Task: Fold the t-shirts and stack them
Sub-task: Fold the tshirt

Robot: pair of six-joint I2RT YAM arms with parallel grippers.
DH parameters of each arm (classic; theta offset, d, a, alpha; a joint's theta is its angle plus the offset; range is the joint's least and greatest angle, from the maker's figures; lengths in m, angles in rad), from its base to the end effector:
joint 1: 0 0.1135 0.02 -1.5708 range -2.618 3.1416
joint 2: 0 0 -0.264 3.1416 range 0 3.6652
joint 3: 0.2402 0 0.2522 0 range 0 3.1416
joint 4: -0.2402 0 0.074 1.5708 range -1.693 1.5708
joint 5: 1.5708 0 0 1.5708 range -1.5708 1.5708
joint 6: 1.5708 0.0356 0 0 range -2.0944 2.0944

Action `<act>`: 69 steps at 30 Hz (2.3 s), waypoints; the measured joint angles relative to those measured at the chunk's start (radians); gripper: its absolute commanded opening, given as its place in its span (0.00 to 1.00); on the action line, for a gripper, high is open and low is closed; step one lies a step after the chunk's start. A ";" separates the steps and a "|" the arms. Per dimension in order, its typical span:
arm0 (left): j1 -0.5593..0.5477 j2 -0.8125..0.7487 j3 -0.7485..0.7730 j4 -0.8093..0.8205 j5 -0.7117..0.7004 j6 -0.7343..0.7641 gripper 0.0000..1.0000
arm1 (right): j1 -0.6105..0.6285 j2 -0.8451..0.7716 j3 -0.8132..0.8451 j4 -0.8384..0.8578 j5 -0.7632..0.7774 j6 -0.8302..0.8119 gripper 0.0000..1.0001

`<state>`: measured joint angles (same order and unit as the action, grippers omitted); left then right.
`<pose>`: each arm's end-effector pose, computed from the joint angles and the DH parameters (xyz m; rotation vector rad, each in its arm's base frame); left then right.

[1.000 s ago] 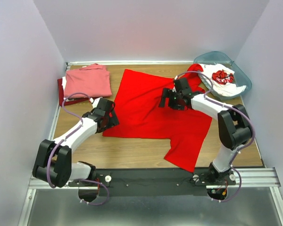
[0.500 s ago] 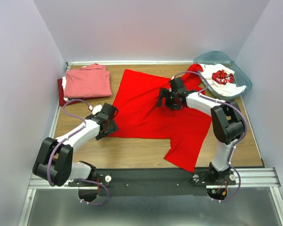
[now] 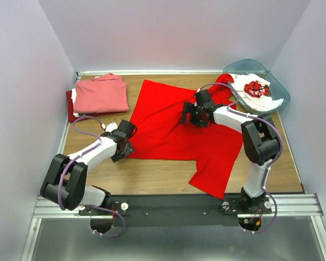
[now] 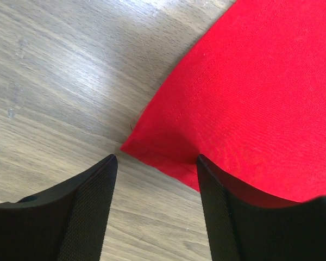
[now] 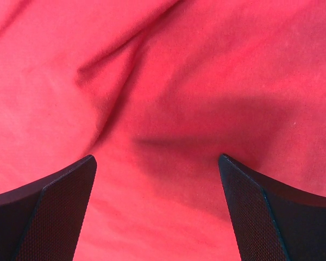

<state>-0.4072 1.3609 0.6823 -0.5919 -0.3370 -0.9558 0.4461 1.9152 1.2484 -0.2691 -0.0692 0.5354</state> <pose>0.2114 -0.0784 0.1619 -0.7974 2.5777 0.0993 0.3631 0.1764 0.1695 0.0856 2.5710 0.4768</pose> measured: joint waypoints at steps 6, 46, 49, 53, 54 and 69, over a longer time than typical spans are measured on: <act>0.000 0.000 -0.003 0.006 -0.014 -0.003 0.60 | 0.000 0.023 0.023 0.014 0.002 0.000 1.00; 0.042 -0.022 -0.040 0.108 -0.031 0.018 0.00 | 0.006 0.086 0.085 0.080 0.086 0.006 1.00; 0.042 -0.019 -0.038 0.118 -0.029 0.030 0.00 | 0.006 0.063 0.068 0.046 0.085 0.006 1.00; 0.044 -0.005 -0.005 0.109 -0.028 0.063 0.00 | 0.006 -0.027 0.016 -0.015 0.083 0.006 0.99; 0.047 -0.002 0.011 0.109 -0.028 0.074 0.00 | 0.006 -0.049 0.002 -0.024 0.082 0.007 0.99; 0.100 0.057 0.155 0.225 0.002 0.273 0.00 | 0.195 -0.617 -0.398 -0.414 0.174 0.280 0.95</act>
<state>-0.3077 1.4181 0.8371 -0.3664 -0.3355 -0.6827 0.6407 1.2984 0.8505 -0.6834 0.1043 0.8154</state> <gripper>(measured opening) 0.009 0.954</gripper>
